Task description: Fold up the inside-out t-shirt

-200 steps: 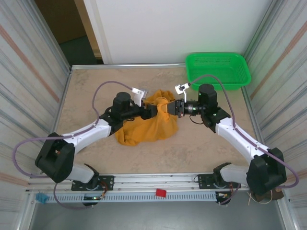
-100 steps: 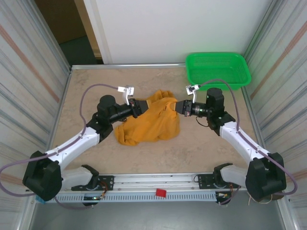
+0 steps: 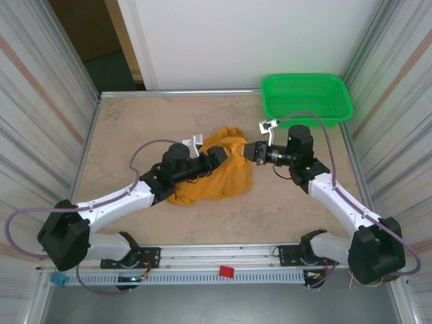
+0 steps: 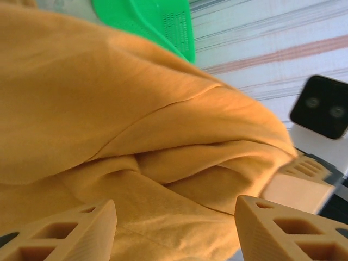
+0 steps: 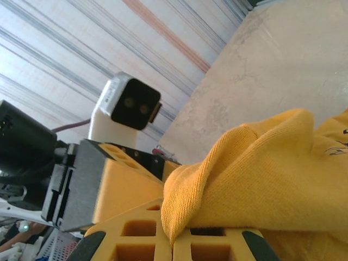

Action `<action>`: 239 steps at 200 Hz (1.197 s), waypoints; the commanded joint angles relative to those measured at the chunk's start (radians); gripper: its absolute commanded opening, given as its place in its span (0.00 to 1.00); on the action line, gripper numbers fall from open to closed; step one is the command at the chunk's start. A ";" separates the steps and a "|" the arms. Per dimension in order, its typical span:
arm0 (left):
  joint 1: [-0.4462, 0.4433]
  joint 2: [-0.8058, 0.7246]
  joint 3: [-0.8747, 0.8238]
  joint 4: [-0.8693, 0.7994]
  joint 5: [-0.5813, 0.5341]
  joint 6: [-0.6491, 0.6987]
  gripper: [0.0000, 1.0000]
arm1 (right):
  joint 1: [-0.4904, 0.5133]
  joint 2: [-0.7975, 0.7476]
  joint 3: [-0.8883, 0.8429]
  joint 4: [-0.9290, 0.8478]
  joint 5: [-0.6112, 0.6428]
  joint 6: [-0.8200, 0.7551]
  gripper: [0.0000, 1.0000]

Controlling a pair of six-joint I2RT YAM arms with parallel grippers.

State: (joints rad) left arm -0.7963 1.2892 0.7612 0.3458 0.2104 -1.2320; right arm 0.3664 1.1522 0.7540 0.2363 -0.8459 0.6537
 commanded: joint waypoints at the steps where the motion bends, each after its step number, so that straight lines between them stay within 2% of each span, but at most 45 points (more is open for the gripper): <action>1: -0.009 0.035 0.005 0.045 -0.060 -0.091 0.59 | 0.010 -0.006 0.021 0.021 0.010 -0.006 0.00; 32: -0.012 0.091 0.030 0.077 -0.048 -0.091 0.59 | 0.014 -0.009 0.019 0.018 0.011 -0.006 0.00; 45: -0.013 0.114 0.041 0.088 -0.043 -0.089 0.55 | 0.019 -0.009 0.016 0.022 0.012 -0.003 0.00; 69: -0.014 0.148 0.046 0.132 -0.045 -0.092 0.35 | 0.023 -0.012 0.009 0.024 0.016 -0.003 0.00; 82: -0.013 0.157 0.051 0.153 -0.042 -0.082 0.14 | 0.022 -0.020 0.001 0.017 0.026 -0.007 0.00; 88: -0.012 0.156 0.051 0.160 -0.040 -0.076 0.00 | 0.019 -0.026 -0.004 0.013 0.034 -0.010 0.00; 112: -0.005 0.107 0.037 0.157 -0.061 -0.007 0.00 | -0.009 -0.050 -0.033 0.007 0.079 -0.001 0.00; 135: -0.006 0.010 0.018 0.123 -0.105 0.153 0.00 | -0.045 -0.061 -0.069 0.014 0.146 0.025 0.00; 167: -0.003 -0.101 -0.097 0.338 -0.134 0.413 0.00 | -0.057 -0.041 -0.090 -0.029 0.220 0.037 0.00; 172: 0.002 -0.111 -0.112 0.367 -0.122 0.441 0.00 | -0.057 -0.036 -0.086 -0.054 0.229 0.033 0.09; 179: 0.014 -0.119 -0.128 0.405 -0.091 0.472 0.00 | -0.057 -0.031 -0.079 -0.097 0.245 0.021 0.32; 185: 0.027 -0.120 -0.139 0.436 -0.055 0.491 0.00 | -0.058 -0.033 -0.073 -0.133 0.256 0.008 0.46; 191: 0.045 -0.120 -0.146 0.462 -0.012 0.501 0.00 | -0.057 -0.043 -0.072 -0.159 0.266 -0.004 0.54; 210: 0.098 -0.106 -0.145 0.491 0.130 0.505 0.00 | -0.055 -0.113 -0.067 -0.232 0.285 -0.038 0.64; 239: 0.143 -0.088 -0.125 0.495 0.311 0.516 0.00 | -0.023 -0.187 0.006 -0.366 0.306 -0.138 0.70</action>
State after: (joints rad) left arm -0.6773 1.1969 0.6182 0.7498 0.3164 -0.7841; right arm 0.3176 1.0367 0.6773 -0.0029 -0.5732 0.6193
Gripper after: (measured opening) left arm 0.045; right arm 0.689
